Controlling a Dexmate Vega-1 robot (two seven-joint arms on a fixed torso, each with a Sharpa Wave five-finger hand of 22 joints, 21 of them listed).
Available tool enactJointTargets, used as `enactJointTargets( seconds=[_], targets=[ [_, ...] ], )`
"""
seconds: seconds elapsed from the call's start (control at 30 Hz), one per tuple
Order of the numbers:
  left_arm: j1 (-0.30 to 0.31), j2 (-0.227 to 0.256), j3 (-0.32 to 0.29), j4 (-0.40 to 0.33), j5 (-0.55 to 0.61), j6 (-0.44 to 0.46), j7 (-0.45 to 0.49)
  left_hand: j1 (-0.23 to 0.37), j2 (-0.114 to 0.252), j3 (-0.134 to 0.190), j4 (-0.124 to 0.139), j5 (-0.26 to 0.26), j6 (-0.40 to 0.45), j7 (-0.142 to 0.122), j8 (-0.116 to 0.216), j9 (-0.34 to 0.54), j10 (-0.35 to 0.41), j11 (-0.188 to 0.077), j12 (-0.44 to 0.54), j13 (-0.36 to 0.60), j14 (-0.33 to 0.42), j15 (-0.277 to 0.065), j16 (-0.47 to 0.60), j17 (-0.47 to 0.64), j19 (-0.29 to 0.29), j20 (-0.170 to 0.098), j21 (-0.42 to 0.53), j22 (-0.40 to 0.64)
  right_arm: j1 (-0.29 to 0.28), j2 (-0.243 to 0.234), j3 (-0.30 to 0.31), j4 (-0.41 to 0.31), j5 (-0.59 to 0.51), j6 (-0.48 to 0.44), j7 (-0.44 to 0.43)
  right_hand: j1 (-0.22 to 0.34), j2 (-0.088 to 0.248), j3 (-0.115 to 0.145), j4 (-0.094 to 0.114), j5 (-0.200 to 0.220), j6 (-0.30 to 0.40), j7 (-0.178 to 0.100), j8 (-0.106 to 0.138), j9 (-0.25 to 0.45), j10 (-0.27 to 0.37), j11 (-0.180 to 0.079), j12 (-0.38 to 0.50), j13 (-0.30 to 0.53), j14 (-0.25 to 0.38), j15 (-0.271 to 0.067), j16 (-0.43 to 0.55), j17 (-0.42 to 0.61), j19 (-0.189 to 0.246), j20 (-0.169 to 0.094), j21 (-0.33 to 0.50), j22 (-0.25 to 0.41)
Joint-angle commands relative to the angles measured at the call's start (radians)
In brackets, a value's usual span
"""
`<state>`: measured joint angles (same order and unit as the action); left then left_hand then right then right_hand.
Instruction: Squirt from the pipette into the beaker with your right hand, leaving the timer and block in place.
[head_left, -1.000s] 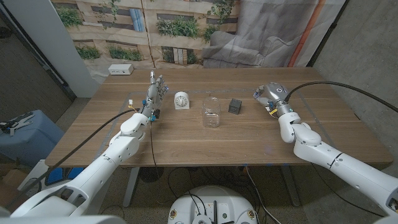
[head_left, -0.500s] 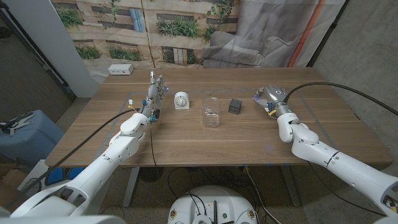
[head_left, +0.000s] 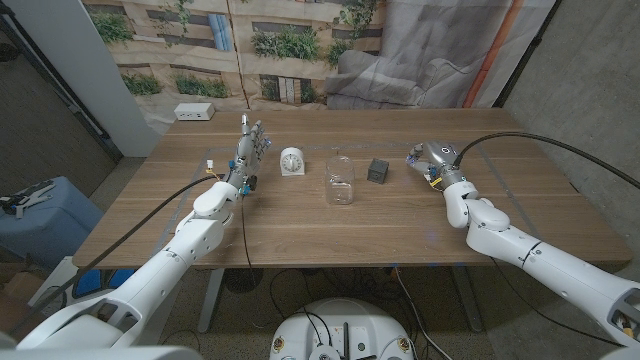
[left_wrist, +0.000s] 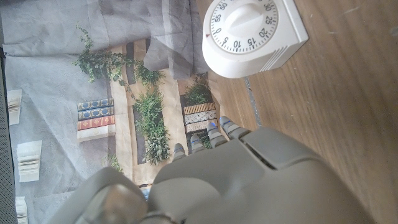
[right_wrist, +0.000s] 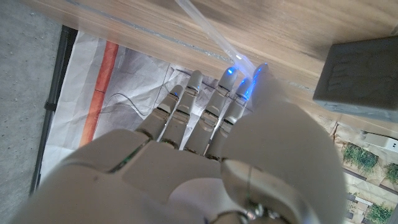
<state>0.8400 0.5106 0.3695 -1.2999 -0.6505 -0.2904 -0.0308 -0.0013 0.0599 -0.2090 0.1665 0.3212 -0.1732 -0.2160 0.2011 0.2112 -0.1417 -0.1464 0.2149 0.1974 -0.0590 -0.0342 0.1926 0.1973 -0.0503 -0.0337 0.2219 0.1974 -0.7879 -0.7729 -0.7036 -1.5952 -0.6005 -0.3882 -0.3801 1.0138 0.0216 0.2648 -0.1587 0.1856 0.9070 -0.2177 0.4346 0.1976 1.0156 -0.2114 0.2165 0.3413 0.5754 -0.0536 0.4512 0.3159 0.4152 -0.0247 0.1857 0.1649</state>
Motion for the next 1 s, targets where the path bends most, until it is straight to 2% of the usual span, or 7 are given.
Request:
enactJointTargets(
  seconds=[0.03,0.33,0.4,0.73,1.0],
  targets=[
    [0.000,0.000,0.000,0.000,0.000,0.000,0.000,-0.001,0.045,-0.006,-0.002,0.006,-0.004,-0.006,0.006,0.002,-0.002,-0.004,0.005,0.005,-0.009,-0.116,0.006,0.002,-0.005,-0.091,0.005,0.002,0.019,-0.001,-0.019,-0.005,0.004,-0.020,0.034,-0.011,-0.002,-0.001,0.006,0.000,-0.009,-0.002,-0.005,0.003,-0.019,-0.001,-0.009,0.003,-0.015,-0.143,-0.005,0.000,-0.001,0.014,0.002,0.003],
    [0.000,0.000,0.000,0.000,0.000,0.000,0.000,-0.001,0.045,-0.006,-0.002,0.006,-0.004,-0.006,0.006,0.002,-0.003,-0.004,0.004,0.005,-0.009,-0.116,0.006,0.002,-0.004,-0.092,0.006,0.002,0.030,0.004,-0.026,-0.009,0.008,-0.042,0.061,-0.030,-0.012,-0.010,0.011,-0.003,-0.042,0.001,-0.021,0.003,-0.054,-0.001,-0.015,0.006,-0.037,-0.135,-0.012,0.004,-0.008,0.025,0.001,0.003],
    [0.000,0.000,0.000,0.000,0.000,0.000,0.000,-0.001,0.045,-0.006,-0.002,0.006,-0.004,-0.006,0.006,0.002,-0.004,-0.003,0.004,0.005,-0.009,-0.116,0.006,0.002,-0.005,-0.092,0.005,0.002,0.030,0.002,-0.025,-0.015,0.014,-0.045,0.071,-0.044,-0.015,-0.015,0.014,-0.004,-0.078,0.000,-0.039,0.002,-0.089,-0.001,-0.021,0.009,-0.056,-0.133,-0.018,0.008,-0.016,0.031,0.000,0.004],
    [0.000,0.000,0.000,0.000,0.000,0.000,0.000,-0.001,0.045,-0.006,-0.002,0.006,-0.004,-0.006,0.006,0.002,-0.003,-0.004,0.005,0.006,-0.009,-0.116,0.006,0.002,-0.005,-0.091,0.006,0.002,0.025,-0.023,-0.016,-0.050,0.043,-0.034,0.113,-0.101,-0.042,-0.038,0.020,-0.008,-0.165,0.014,-0.081,0.003,-0.193,0.000,-0.026,0.009,-0.125,-0.124,-0.042,0.018,-0.044,0.060,-0.001,0.004],
    [0.000,0.000,0.000,0.000,0.000,0.000,0.000,-0.001,0.045,-0.006,-0.002,0.006,-0.003,-0.006,0.006,0.002,-0.003,-0.004,0.005,0.006,-0.009,-0.116,0.006,0.002,-0.005,-0.092,0.006,0.002,0.022,-0.048,-0.011,-0.088,0.056,-0.034,0.168,-0.138,-0.051,-0.047,0.022,-0.005,-0.267,0.024,-0.126,0.004,-0.292,0.022,-0.034,0.001,-0.184,-0.091,-0.066,0.021,-0.083,0.080,-0.004,0.004]
  ],
)
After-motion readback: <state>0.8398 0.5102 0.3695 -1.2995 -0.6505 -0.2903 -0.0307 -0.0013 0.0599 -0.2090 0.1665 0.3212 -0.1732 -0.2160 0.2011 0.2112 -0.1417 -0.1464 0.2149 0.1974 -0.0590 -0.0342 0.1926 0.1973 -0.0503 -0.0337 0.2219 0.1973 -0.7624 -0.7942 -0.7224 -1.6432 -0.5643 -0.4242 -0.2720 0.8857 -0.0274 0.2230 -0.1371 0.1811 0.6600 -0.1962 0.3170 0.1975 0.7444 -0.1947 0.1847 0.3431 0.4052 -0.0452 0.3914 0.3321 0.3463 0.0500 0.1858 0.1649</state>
